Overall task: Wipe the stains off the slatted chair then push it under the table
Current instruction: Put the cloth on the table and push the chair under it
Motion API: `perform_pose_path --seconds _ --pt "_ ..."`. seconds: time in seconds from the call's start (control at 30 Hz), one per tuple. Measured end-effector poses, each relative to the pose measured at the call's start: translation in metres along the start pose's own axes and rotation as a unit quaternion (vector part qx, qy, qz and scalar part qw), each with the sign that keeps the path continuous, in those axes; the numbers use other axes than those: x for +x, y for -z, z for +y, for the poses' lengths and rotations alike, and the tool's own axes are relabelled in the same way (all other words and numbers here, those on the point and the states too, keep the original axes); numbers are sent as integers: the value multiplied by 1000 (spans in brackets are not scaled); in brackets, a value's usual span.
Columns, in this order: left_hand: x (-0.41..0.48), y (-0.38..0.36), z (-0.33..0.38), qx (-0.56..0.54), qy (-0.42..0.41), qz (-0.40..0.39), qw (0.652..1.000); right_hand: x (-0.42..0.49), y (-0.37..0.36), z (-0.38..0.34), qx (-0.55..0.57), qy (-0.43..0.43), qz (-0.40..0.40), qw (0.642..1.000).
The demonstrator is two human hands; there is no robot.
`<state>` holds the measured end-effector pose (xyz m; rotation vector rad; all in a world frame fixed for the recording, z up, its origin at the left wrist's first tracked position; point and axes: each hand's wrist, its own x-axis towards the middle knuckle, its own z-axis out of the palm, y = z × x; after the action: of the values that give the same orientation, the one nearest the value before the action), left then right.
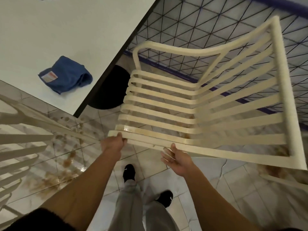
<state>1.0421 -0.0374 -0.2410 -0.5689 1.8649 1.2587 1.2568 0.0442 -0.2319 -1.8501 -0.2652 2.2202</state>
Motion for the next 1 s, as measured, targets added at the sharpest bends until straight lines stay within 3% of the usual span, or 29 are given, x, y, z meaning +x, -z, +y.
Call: perform_pose_path --seconds 0.1,0.2,0.33,0.77,1.0 --pt "8 -5 6 -17 7 -28 999 6 10 -5 30 15 3 999" --pt "-2 -17 7 -31 57 -105 992 11 19 -9 103 73 21 992" --pt "3 -33 14 -51 55 -111 991 17 13 -12 147 111 37 982" --pt "58 -69 127 -65 -24 -142 988 47 -76 -64 156 66 -48 984" --pt "79 -81 150 41 -77 -183 979 59 -101 -86 127 56 -45 989"
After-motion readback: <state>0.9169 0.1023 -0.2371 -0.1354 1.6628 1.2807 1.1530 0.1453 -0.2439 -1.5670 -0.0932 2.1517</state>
